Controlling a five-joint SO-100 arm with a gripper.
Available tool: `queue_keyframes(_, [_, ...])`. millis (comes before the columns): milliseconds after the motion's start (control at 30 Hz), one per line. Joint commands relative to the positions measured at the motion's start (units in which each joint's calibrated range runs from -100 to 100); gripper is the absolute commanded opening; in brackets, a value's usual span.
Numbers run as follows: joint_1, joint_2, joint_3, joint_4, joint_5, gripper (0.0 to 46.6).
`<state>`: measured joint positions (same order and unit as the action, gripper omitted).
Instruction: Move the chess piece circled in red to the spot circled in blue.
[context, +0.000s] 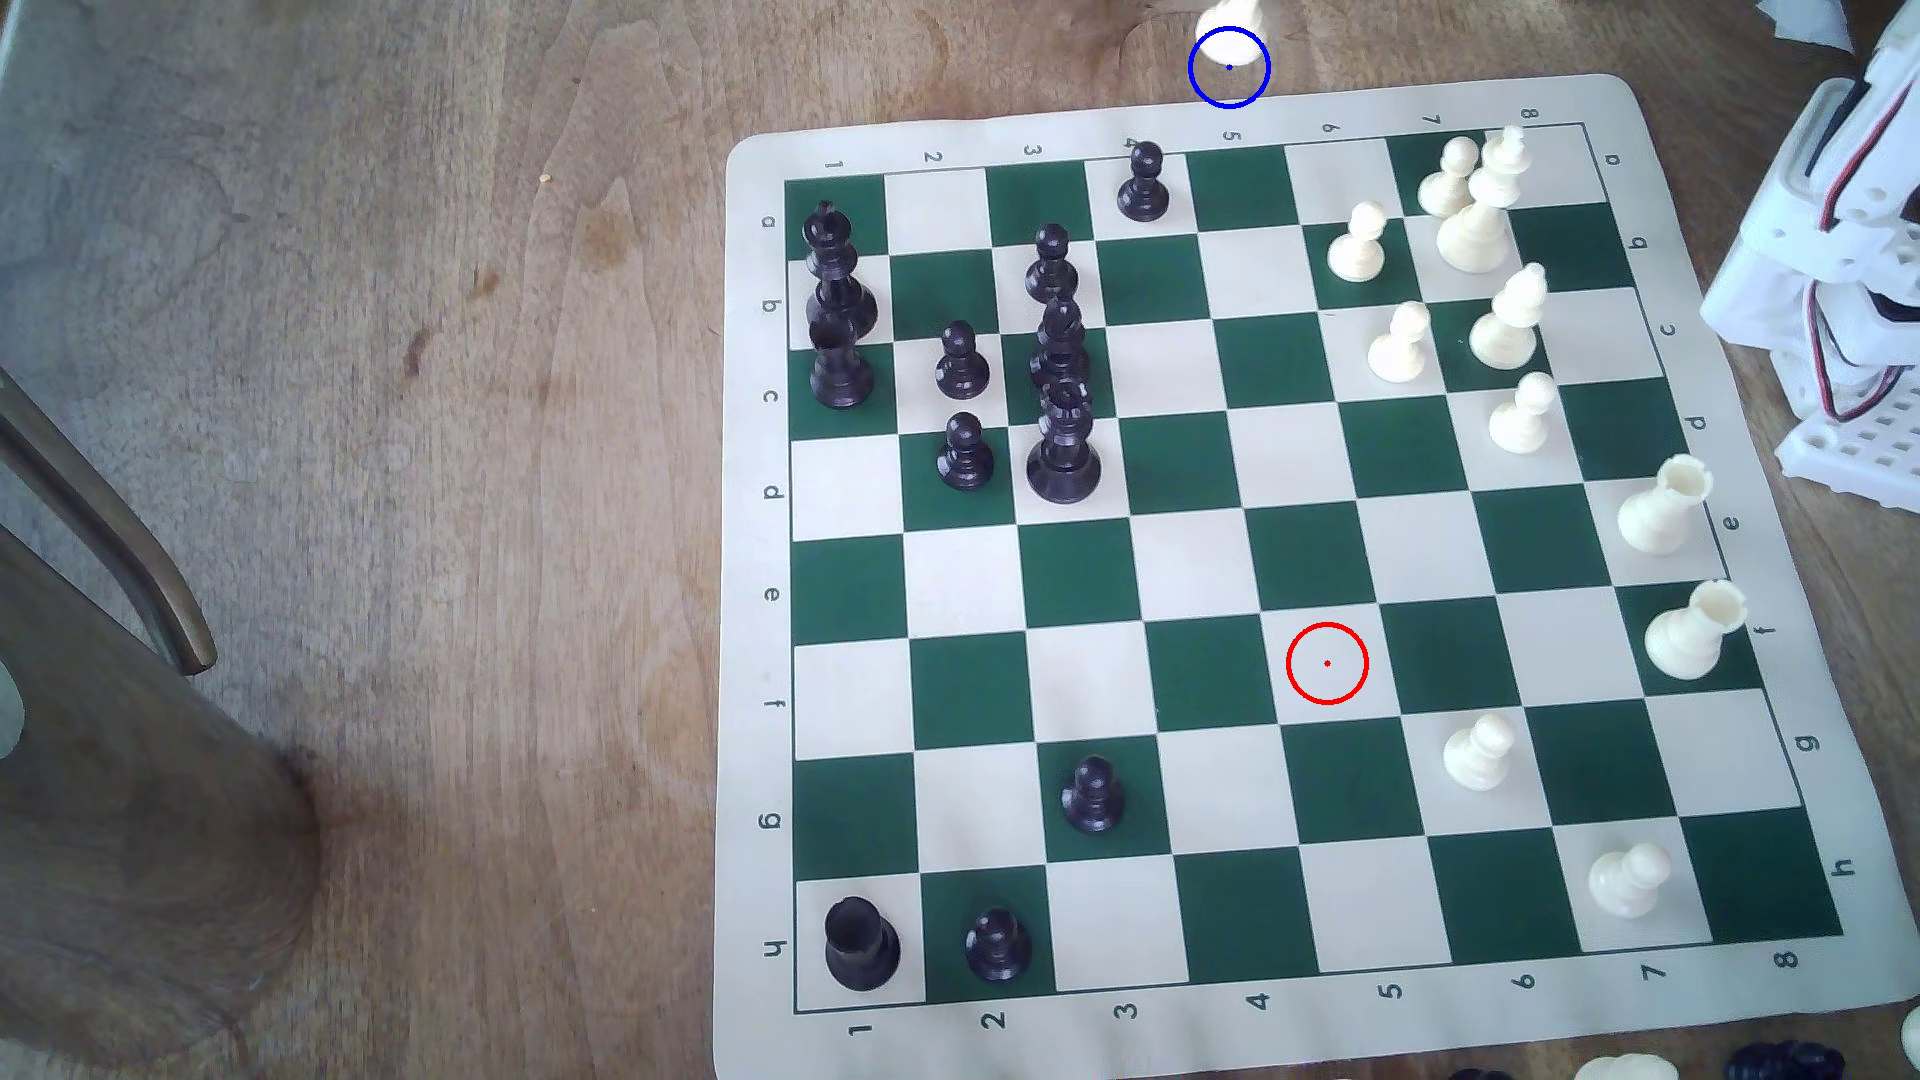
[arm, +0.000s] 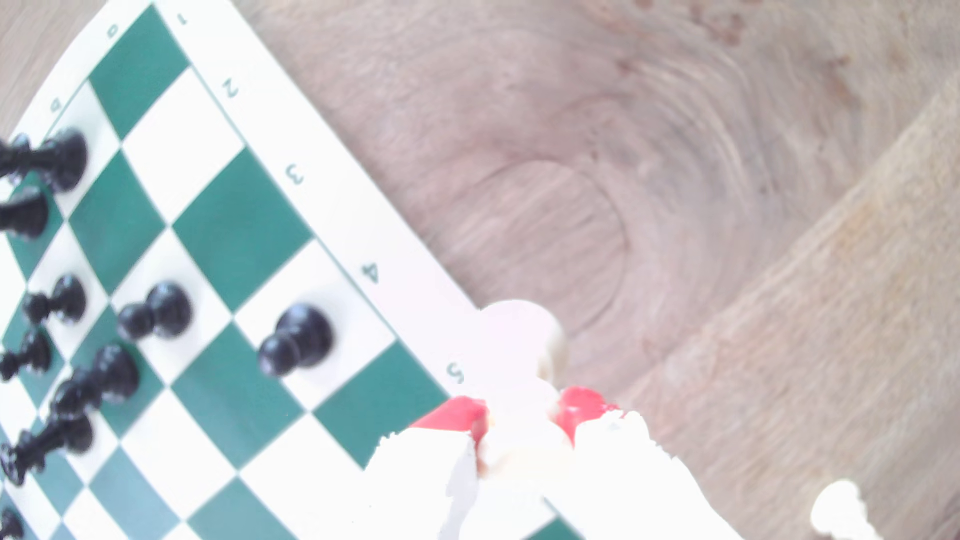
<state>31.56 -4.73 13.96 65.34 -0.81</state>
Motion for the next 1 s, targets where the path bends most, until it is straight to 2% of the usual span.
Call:
queue_keyframes(0, [1.5, 0.4, -0.7, -2.5, 0.4, 0.4])
queue_keyframes(733, [1.7, 6.2, -1.1, -7.4, 0.4, 0.4])
queue_keyframes(800, [1.9, 6.2, -1.0, -7.4, 0.4, 2.3])
queue_keyframes(867, [2.1, 6.1, -0.8, -7.4, 0.6, 7.1])
queue_keyframes(967, [2.3, 6.1, -0.7, -7.4, 0.6, 7.3])
